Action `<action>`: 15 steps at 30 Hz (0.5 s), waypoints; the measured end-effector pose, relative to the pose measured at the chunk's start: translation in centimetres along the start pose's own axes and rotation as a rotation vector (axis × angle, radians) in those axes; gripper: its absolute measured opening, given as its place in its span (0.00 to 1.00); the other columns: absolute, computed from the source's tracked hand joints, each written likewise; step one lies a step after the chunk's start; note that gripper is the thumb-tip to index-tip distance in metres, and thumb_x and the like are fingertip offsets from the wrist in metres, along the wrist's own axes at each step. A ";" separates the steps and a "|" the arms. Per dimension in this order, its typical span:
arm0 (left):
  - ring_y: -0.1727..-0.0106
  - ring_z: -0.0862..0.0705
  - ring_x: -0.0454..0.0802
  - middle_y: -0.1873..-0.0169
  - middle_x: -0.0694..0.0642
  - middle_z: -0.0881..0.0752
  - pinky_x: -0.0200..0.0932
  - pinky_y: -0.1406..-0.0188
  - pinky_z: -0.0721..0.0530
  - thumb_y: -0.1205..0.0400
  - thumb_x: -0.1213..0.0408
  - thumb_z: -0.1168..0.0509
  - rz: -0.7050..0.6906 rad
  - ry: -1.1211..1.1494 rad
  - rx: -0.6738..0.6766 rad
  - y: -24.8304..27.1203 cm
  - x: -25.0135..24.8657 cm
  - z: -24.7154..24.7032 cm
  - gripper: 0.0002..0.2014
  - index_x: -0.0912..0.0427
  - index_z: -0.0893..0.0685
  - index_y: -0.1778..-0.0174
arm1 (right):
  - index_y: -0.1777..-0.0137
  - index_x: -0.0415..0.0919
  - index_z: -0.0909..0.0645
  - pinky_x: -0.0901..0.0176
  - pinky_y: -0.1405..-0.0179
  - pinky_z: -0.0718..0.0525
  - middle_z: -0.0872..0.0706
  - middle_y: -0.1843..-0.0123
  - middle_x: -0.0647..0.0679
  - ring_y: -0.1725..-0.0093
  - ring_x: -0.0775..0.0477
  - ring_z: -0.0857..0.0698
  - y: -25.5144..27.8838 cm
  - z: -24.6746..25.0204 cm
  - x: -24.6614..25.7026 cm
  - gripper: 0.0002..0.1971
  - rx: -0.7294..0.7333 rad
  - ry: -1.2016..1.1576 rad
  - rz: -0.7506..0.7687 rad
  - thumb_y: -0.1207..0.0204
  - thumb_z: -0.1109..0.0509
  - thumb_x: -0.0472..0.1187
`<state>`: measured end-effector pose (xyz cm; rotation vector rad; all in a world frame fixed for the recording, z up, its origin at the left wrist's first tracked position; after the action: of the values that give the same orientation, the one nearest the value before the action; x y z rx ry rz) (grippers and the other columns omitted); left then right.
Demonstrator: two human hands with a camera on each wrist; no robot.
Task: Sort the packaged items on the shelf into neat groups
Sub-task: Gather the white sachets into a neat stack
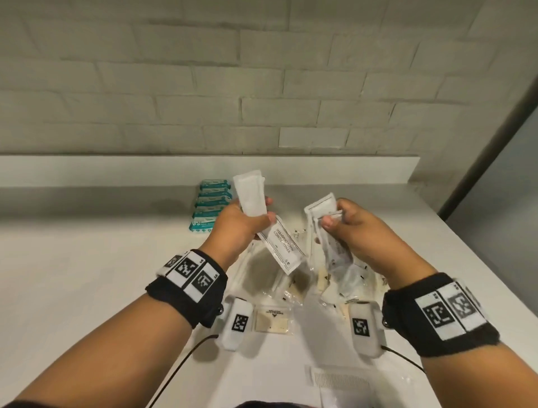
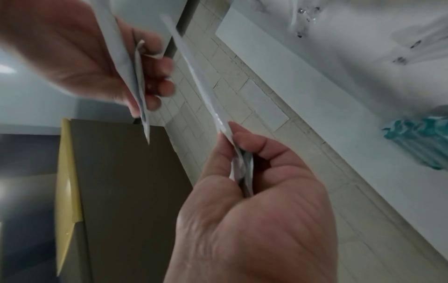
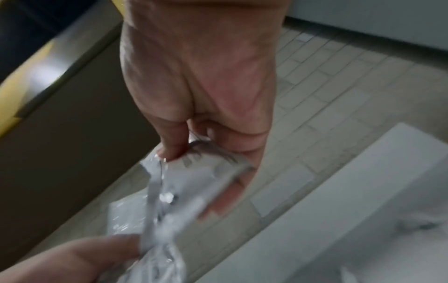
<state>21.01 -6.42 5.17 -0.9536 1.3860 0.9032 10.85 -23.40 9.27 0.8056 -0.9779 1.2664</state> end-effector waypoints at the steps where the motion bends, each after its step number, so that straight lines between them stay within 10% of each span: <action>1: 0.57 0.12 0.51 0.54 0.59 0.10 0.44 0.62 0.16 0.25 0.71 0.27 0.000 -0.006 0.024 0.0 -0.2 -0.6 0.13 0.55 0.14 0.47 | 0.42 0.46 0.21 0.44 0.59 0.12 0.11 0.53 0.36 0.61 0.36 0.12 -0.3 -1.2 0.3 0.07 0.067 0.039 -0.015 0.18 0.34 0.42; 3: 0.62 0.13 0.50 0.58 0.59 0.11 0.41 0.68 0.16 0.24 0.72 0.28 0.011 0.020 0.065 0.1 -0.7 -1.9 0.13 0.59 0.15 0.45 | 0.40 0.48 0.23 0.59 0.70 0.16 0.11 0.55 0.45 0.65 0.49 0.13 -0.7 -3.8 0.4 0.09 0.153 0.141 -0.057 0.19 0.32 0.43; 9: 0.56 0.11 0.59 0.49 0.66 0.13 0.44 0.67 0.10 0.13 0.67 0.48 0.230 0.322 0.139 0.6 0.3 -2.2 0.15 0.65 0.22 0.35 | 0.34 0.50 0.27 0.57 0.56 0.15 0.12 0.46 0.52 0.51 0.50 0.11 -1.9 -2.5 -1.8 0.20 -0.137 -0.082 -0.096 0.23 0.27 0.38; 15: 0.53 0.09 0.56 0.48 0.60 0.09 0.44 0.64 0.10 0.21 0.68 0.30 0.138 -0.027 0.272 1.4 1.3 -2.4 0.15 0.60 0.16 0.38 | 0.42 0.31 0.17 0.47 0.59 0.10 0.10 0.52 0.33 0.59 0.37 0.10 -2.6 -3.9 -1.0 0.16 0.115 -0.638 -0.171 0.30 0.28 0.27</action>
<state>18.81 -8.18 3.93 -0.6438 1.5204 0.8003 13.96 -20.59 6.88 1.4016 -1.3092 0.9333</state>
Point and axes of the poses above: each hand's wrist, its own y-axis away from the middle knuckle, its own z-axis out of the back of the hand, x = y × z, the point moved 9 cm from there along -y, towards the middle knuckle
